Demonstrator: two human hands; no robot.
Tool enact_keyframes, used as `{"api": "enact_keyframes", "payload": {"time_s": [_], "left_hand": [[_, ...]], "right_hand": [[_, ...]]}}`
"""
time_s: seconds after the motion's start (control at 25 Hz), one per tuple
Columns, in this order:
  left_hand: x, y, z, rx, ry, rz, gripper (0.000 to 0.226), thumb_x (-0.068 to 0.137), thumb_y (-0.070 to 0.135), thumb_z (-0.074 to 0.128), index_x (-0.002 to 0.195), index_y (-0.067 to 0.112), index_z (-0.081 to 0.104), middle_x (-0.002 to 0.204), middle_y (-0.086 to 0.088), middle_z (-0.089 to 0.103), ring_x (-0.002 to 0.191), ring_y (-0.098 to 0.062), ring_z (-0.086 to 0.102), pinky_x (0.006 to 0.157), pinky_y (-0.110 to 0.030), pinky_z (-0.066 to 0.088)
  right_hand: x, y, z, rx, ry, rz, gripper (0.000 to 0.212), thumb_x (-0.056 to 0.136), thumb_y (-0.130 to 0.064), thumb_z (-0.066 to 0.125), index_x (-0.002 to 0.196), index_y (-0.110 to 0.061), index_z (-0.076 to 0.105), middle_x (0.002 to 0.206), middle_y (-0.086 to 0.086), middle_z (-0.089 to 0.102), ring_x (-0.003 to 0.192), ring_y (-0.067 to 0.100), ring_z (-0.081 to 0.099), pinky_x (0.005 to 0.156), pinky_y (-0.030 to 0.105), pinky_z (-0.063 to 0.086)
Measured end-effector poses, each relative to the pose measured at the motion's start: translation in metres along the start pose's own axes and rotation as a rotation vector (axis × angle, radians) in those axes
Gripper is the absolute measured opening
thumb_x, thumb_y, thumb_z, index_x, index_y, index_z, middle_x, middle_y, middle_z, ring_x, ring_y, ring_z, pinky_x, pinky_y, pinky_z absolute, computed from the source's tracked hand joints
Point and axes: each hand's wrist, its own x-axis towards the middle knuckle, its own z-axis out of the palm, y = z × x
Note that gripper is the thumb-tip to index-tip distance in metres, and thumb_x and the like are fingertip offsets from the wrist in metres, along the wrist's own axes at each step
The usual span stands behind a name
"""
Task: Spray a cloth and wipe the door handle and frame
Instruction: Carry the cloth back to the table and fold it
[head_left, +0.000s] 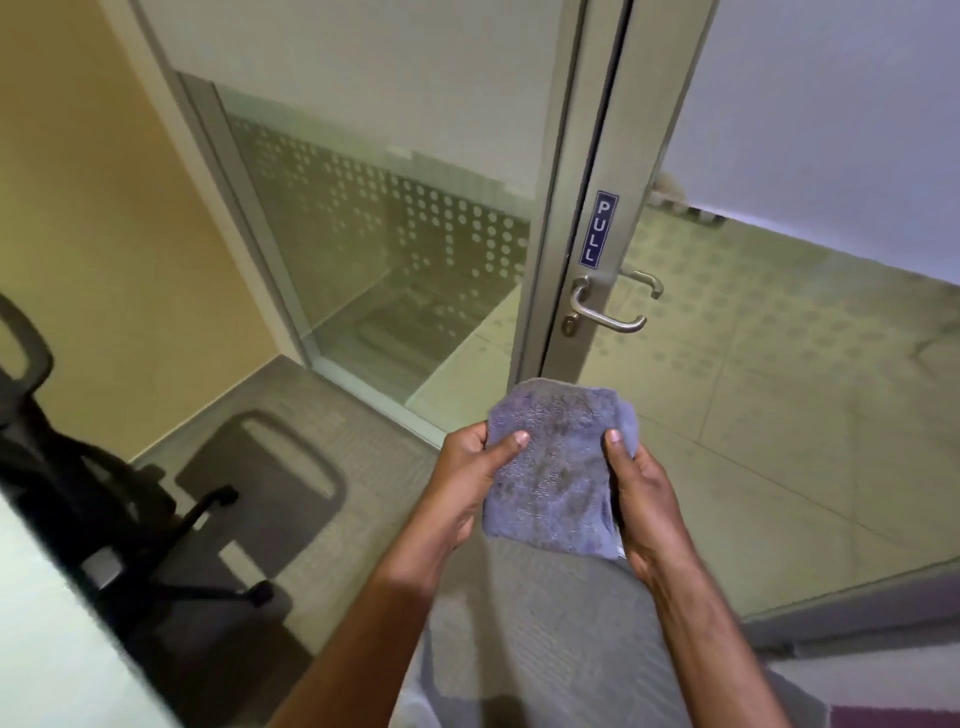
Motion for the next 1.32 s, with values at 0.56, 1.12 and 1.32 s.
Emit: {"api": "enact_keyframes", "payload": {"time_s": [0.56,1.12,1.32], "left_hand": [[-0.225,-0.035,-0.226,-0.009,0.744,0.135,0.052,0.097,0.025,0.073,0.142,0.025,0.047,0.118,0.015,0.066,0.095,0.009,0.07,0.078,-0.014,0.056],[-0.515,-0.121,-0.488,0.111,0.807,-0.169,0.041,0.087,0.046,0.081,0.121,0.028,0.068,0.117,0.002,0.071,0.105,-0.013,0.069,0.083,-0.025,0.061],[-0.545,-0.15,-0.541,0.041,0.72,-0.222,0.099,0.056,0.059,0.092,0.141,0.028,0.052,0.13,0.0,0.063,0.117,-0.018,0.065,0.096,-0.034,0.059]], "right_hand": [[-0.115,0.128,0.195,-0.704,-0.711,-0.158,0.051,0.102,-0.019,0.06,0.149,-0.037,0.049,0.141,-0.017,0.061,0.128,0.002,0.058,0.11,0.042,0.049],[-0.32,0.337,0.394,-1.284,-1.146,-0.098,0.031,0.076,-0.044,0.084,0.098,-0.026,0.073,0.104,-0.007,0.055,0.097,0.01,0.055,0.072,0.02,0.051],[-0.347,0.379,0.425,-0.922,-1.081,0.371,0.024,0.09,-0.027,0.075,0.111,-0.018,0.07,0.1,0.006,0.076,0.095,0.024,0.074,0.082,0.037,0.063]]}}
